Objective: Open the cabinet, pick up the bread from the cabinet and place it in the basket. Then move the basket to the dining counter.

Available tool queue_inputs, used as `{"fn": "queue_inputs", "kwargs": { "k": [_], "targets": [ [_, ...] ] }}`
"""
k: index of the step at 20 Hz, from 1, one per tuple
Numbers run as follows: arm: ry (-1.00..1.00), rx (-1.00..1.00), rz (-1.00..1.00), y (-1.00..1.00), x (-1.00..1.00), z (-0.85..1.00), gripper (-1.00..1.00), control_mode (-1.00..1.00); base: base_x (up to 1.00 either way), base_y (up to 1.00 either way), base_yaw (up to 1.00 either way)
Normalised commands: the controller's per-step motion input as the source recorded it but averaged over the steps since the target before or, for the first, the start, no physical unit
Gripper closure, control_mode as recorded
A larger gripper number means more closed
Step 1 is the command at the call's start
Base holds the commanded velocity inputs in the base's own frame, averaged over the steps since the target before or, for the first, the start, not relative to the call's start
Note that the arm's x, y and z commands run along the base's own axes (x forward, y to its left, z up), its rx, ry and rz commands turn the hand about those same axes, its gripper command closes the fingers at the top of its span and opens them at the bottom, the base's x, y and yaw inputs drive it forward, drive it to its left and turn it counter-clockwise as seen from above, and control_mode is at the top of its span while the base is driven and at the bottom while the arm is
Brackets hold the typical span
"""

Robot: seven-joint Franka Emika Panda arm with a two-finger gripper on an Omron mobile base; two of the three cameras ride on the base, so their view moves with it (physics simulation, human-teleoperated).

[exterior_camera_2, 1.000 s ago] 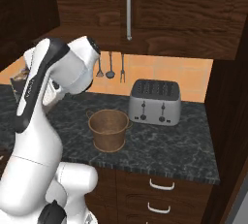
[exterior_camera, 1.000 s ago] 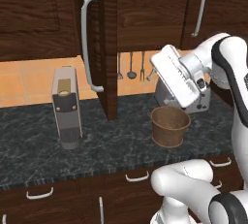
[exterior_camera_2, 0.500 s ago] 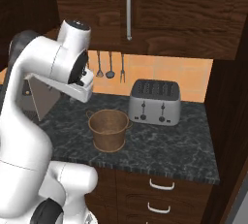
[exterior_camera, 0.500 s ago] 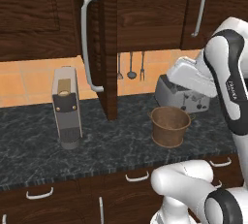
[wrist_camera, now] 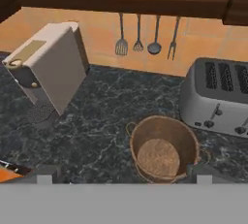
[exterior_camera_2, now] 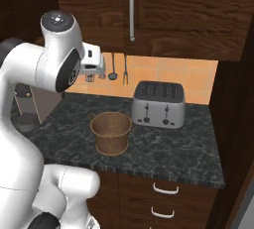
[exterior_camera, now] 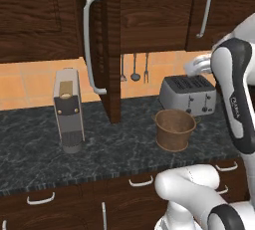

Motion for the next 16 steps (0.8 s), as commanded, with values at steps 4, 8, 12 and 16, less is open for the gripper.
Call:
{"fn": "queue_inputs", "kwargs": {
  "k": [4,8,12,16],
  "targets": [
    [-0.32,0.00,0.03,-0.39,0.16,1.00,-1.00,-1.00,0.00,0.00,0.00],
    [-0.25,-0.03,-0.16,-0.16,-0.07,0.86,-1.00,-1.00,0.00,0.00,0.00],
    [-0.16,0.18,-0.34,-0.55,0.06,0.39,-1.00,-1.00,0.00,0.00,0.00],
    [0.00,0.21,-0.32,-0.73,0.36,0.24,-1.00,-1.00,0.00,0.00,0.00]
  ]
}}
